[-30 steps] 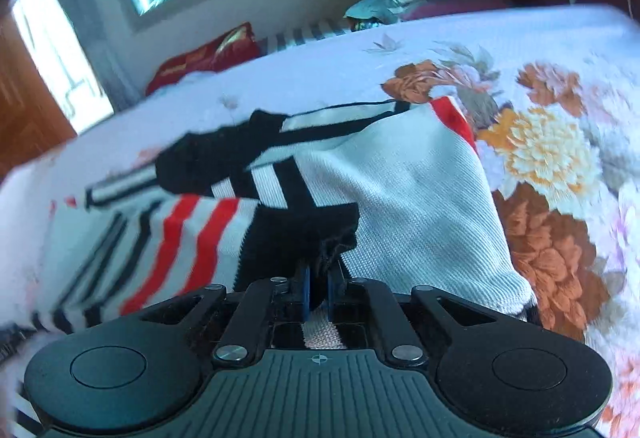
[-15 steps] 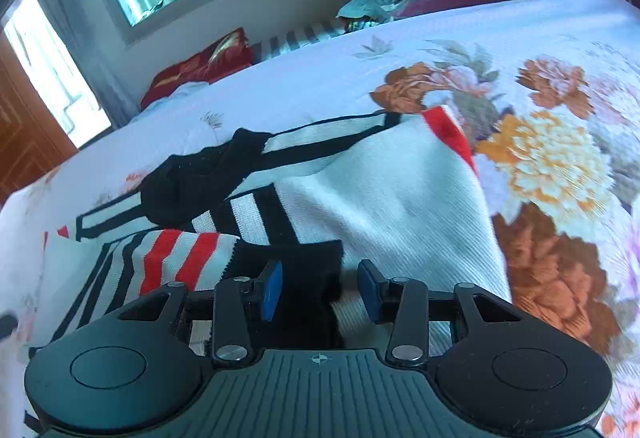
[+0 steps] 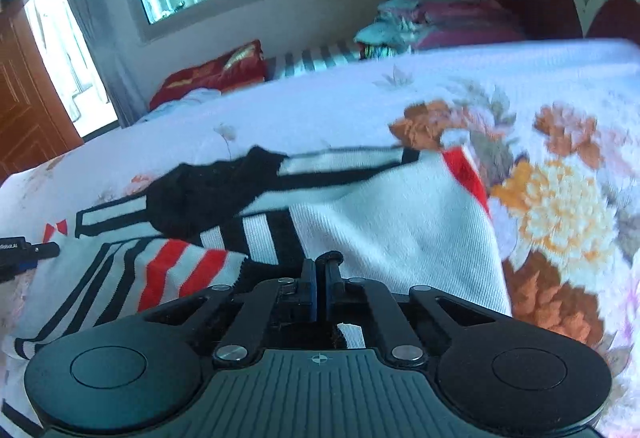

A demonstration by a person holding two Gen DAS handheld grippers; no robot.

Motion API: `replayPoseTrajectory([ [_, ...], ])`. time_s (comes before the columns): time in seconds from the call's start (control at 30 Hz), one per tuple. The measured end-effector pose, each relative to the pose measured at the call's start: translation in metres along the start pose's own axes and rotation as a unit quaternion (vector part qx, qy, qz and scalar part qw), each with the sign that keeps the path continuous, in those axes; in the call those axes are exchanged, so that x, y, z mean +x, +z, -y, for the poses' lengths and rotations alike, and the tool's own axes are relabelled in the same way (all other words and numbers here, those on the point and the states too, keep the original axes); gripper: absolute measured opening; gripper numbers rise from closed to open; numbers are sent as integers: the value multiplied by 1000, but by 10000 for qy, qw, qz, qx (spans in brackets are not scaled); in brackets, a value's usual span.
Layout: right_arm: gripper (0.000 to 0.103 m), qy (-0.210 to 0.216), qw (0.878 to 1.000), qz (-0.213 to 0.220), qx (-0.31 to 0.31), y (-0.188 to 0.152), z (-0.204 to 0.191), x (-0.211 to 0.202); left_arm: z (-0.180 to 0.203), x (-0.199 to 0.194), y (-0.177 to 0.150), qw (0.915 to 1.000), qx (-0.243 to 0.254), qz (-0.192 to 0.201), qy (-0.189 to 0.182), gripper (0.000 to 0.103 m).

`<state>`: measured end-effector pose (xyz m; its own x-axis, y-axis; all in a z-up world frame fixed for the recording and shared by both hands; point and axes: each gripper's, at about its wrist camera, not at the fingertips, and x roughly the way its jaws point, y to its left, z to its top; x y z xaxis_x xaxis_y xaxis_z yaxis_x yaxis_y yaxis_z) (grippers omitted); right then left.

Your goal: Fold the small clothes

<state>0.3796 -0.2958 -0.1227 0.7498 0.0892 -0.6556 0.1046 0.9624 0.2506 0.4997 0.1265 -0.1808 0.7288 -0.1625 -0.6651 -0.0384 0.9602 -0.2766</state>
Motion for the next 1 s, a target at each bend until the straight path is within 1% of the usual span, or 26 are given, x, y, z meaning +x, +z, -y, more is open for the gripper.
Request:
replayPoseTrajectory([
  [0.03, 3, -25, 10000, 63, -61, 0, -2, -1, 1, 1, 0, 10000, 20, 87, 39, 15],
  [0.1, 3, -192, 9993, 152, -266, -2, -5, -2, 4, 1, 0, 9998, 25, 201, 92, 13],
  [0.13, 3, -281, 9989, 130, -359, -5, -5, 1, 4, 2, 0, 9997, 11, 238, 101, 13],
  [0.2, 2, -366, 9988, -38, -315, -10, 0, 8, 6, 3, 0, 9996, 38, 233, 125, 13],
  [0.23, 2, -380, 9989, -54, -264, -12, 3, 9, 5, 3, 0, 9996, 46, 230, 141, 14],
  [0.3, 0, -502, 9984, 10, -246, -11, 5, 7, 3, 4, 0, 9997, 54, 182, 184, 18],
  [0.33, 0, -550, 9982, 43, -243, -10, 6, 5, 3, 6, -1, 9996, 93, 156, 231, 23],
  [0.37, 0, -678, 9974, 16, -239, -10, 7, 7, 3, 8, -2, 9994, 142, 143, 275, 25],
  [0.4, 0, -701, 9973, -87, -221, -10, 9, 10, 4, 9, -3, 9992, 213, 141, 297, 25],
  [0.43, 0, -662, 9975, -121, -191, -10, 11, 10, 6, 8, -3, 9989, 283, 154, 341, 27],
  [0.5, 0, -618, 9980, 109, -56, -7, 12, 0, 7, 4, 0, 9991, 226, 123, 341, 27],
  [0.57, 0, -478, 9985, 268, 65, -2, 11, -8, 7, -5, 1, 9992, 106, 210, 319, 27],
  [0.63, 0, -292, 9991, 292, 11, 2, 5, -12, 9, -17, 1, 9991, 64, 328, 270, 27],
  [0.7, 0, -61, 9997, 189, -131, 5, -7, -9, 15, -29, 0, 9987, 153, 442, 199, 27],
  [0.73, 0, 72, 9997, 106, -197, 6, -14, -6, 20, -35, -2, 9984, 236, 492, 152, 29],
  [0.8, 0, 258, 9992, 34, -313, 6, -27, -1, 31, -45, -7, 9976, 439, 537, 4, 30],
  [0.87, 0, 447, 9982, -54, -398, 5, -41, 5, 44, -51, -16, 9965, 660, 483, -148, 33],
  [0.93, 0, 576, 9968, -141, -535, 3, -55, 12, 56, -51, -28, 9956, 833, 342, -259, 34],
  [1.0, 0, 667, 9954, -251, -633, 0, -65, 19, 62, -48, -40, 9950, 932, 207, -294, 34],
])
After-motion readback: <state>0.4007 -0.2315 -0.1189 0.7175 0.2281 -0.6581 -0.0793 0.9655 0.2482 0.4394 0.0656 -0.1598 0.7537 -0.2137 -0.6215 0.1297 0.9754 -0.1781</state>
